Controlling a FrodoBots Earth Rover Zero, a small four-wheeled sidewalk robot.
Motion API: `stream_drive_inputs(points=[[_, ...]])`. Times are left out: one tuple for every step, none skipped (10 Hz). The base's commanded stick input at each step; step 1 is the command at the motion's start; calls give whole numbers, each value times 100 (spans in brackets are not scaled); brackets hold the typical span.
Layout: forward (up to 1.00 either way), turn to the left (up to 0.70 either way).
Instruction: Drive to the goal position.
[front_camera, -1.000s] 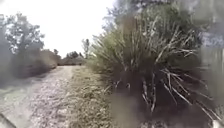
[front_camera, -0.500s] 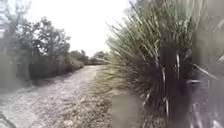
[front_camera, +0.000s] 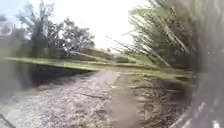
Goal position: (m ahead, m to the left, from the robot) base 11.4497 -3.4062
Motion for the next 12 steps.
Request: stream_drive_inputs(points=[[70, 35], [70, 35], [70, 22], [70, 0], [70, 0], [70, 0], [70, 0], [70, -3], [70, -20], [70, -35], [70, -35], [70, -35]])
